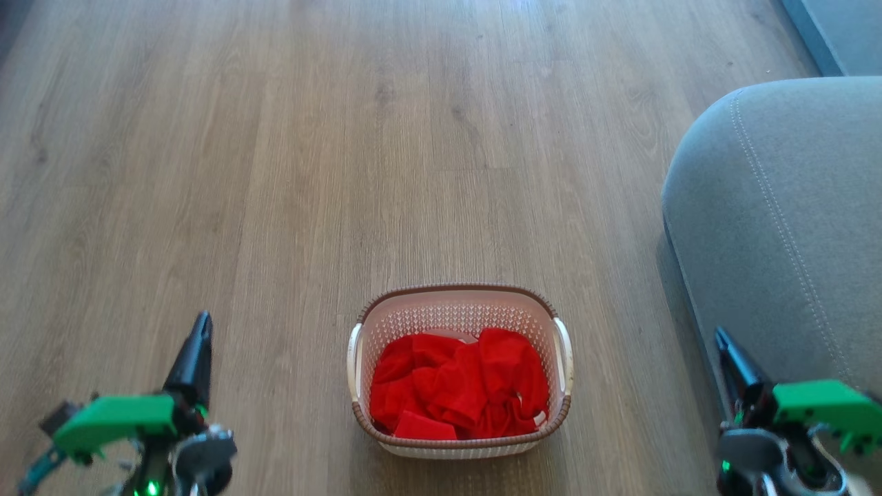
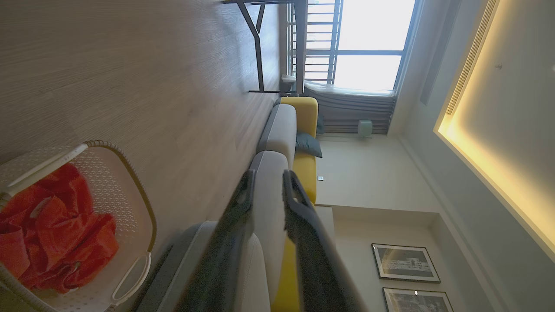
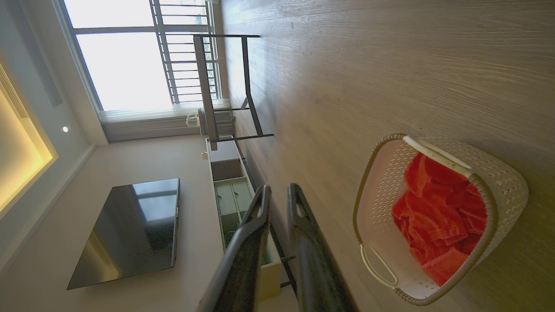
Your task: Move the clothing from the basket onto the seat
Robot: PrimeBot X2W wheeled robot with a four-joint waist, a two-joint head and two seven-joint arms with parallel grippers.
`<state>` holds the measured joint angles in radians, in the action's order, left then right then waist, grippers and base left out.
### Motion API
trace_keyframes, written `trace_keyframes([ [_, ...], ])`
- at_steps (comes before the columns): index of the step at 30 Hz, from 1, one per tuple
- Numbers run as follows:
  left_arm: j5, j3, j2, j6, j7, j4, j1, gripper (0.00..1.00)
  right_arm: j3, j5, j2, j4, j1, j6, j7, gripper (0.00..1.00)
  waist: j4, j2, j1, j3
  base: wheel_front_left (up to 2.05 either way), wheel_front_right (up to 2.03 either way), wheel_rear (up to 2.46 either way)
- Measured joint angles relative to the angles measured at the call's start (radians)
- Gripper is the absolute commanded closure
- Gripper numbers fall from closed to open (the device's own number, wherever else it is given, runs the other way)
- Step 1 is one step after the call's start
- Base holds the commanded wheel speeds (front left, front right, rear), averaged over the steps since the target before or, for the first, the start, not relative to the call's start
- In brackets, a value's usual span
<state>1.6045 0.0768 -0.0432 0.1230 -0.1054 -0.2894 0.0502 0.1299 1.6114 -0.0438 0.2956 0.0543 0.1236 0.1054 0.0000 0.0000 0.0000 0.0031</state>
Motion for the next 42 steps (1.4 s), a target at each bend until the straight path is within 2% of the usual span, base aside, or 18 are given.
trace_keyframes([
  [6,0.000,-0.003,0.004,0.000,0.001,-0.101,-0.093,0.00,-0.007,0.000,0.010,0.096,-0.065,0.000,-0.001,0.00,0.000,0.0000,0.0000,0.001,0.00,0.00,0.00],
  [24,-0.032,-0.034,0.002,0.000,0.047,-0.108,-0.040,0.00,-0.057,-0.043,0.006,0.098,-0.014,0.000,-0.046,0.00,-0.001,0.0000,0.0000,0.004,0.00,0.00,0.00],
  [42,-0.221,-0.060,-0.009,0.000,0.100,-0.123,0.015,0.00,-0.104,-0.211,-0.017,0.113,0.048,0.000,-0.100,0.00,-0.002,0.0000,0.0000,0.006,0.00,0.00,0.00],
])
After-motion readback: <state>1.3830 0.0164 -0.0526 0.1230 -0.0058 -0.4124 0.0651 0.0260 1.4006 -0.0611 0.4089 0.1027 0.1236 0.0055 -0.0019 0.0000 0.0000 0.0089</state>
